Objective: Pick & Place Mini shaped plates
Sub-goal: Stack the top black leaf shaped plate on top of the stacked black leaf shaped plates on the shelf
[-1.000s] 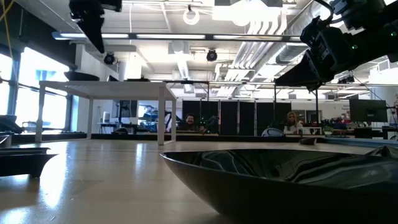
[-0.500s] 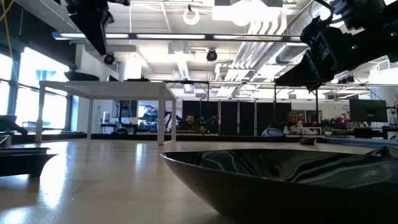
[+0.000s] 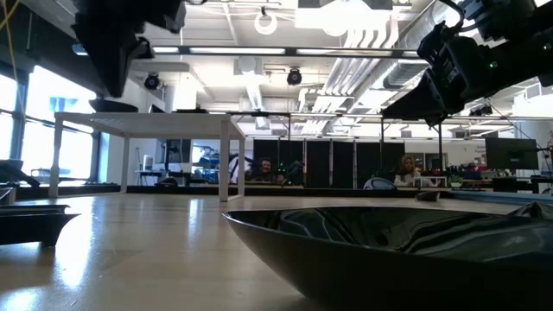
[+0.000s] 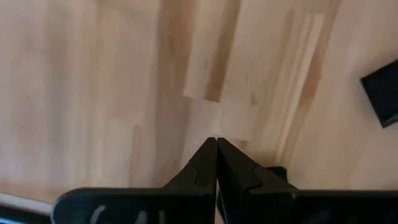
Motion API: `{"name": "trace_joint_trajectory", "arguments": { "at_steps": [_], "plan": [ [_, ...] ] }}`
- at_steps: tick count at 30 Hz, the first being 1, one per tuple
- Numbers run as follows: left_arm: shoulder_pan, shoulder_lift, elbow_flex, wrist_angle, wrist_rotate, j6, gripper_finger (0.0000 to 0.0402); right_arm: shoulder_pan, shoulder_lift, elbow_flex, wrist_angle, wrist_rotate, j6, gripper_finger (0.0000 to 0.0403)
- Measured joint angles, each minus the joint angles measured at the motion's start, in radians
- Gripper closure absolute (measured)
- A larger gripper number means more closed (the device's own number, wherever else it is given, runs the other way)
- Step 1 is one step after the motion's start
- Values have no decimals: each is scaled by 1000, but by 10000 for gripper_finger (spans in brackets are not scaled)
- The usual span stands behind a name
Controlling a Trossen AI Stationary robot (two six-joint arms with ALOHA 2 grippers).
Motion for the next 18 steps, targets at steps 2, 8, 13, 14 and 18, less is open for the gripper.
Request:
{"name": "trace_joint_trajectory", "arguments": {
  "at_steps": [2,8,13,14,18],
  "plan": [
    [-5,19,-15,-8,38,0,400,0,0,0,-3,-1,0,396],
    [-3,32,-107,12,99,-21,366,0,1,0,-6,1,0,396],
    [-3,33,-218,43,148,-20,306,0,1,0,-5,0,0,396],
    [-3,33,-241,65,175,-11,296,0,1,0,-5,0,0,396],
    [-16,33,-330,151,254,33,279,0,1,0,-5,-1,0,396]
  ]
}}
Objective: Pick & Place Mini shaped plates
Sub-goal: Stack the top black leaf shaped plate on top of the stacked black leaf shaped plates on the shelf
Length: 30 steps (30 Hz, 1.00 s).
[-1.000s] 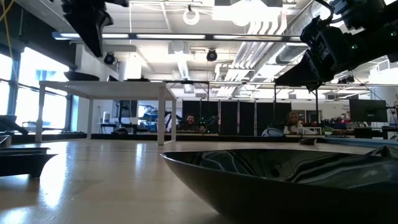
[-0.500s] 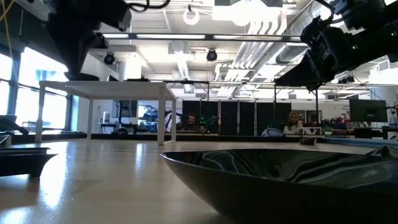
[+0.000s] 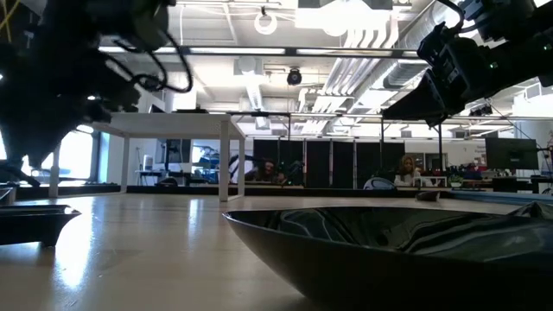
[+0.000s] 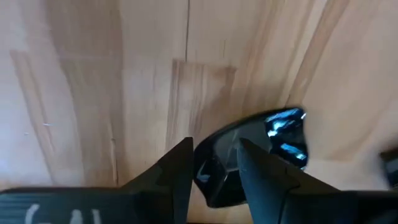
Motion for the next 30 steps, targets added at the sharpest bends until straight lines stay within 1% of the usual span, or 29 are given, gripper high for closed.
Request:
{"name": "trace_joint_trajectory", "arguments": {
  "at_steps": [3,6,11,16,20,28,30],
  "plan": [
    [-18,0,-46,23,-3,10,278,0,0,0,0,1,0,396],
    [-39,0,-75,24,-29,10,277,0,0,0,0,2,0,396],
    [-47,0,-104,90,-24,9,277,0,0,0,0,2,0,396],
    [-45,6,-120,113,-25,19,281,0,0,0,0,3,0,396],
    [-45,18,-121,118,-19,28,308,0,0,0,0,3,0,396],
    [-45,19,-121,127,4,53,387,0,0,0,0,3,0,396],
    [-45,19,-121,125,16,46,397,0,0,0,0,3,0,396]
  ]
}}
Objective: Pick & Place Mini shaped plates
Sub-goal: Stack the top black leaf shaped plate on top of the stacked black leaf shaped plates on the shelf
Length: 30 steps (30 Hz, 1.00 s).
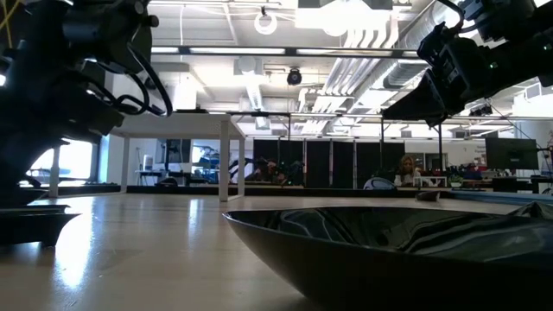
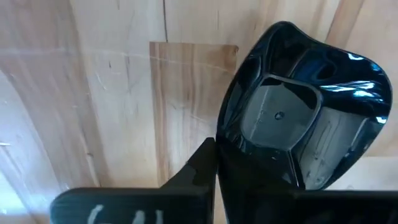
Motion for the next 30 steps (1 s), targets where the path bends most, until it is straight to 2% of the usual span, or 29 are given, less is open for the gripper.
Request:
{"name": "trace_joint_trajectory", "arguments": {
  "at_steps": [6,11,23,30],
  "plan": [
    [0,-6,0,-47,-16,-72,400,0,0,0,0,0,0,396],
    [1,-67,0,-90,-68,-202,401,0,0,0,1,0,0,396],
    [1,-309,-7,-217,-257,-721,401,0,0,0,5,-1,1,396],
    [1,-341,-87,-184,-311,-964,402,0,0,0,11,-2,5,396]
  ]
}}
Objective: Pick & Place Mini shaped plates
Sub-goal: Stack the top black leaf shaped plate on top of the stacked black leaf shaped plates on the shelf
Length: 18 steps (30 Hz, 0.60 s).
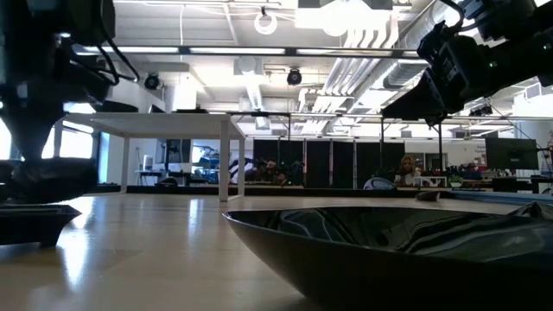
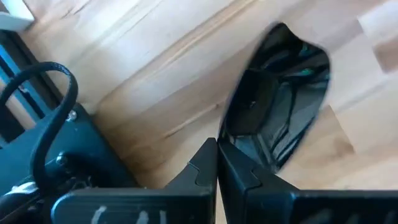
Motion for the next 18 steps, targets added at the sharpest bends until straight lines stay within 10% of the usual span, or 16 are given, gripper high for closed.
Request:
{"name": "trace_joint_trajectory", "arguments": {
  "at_steps": [18],
  "plan": [
    [140,1,-22,26,-37,32,350,0,0,0,7,-1,2,396]
  ]
}}
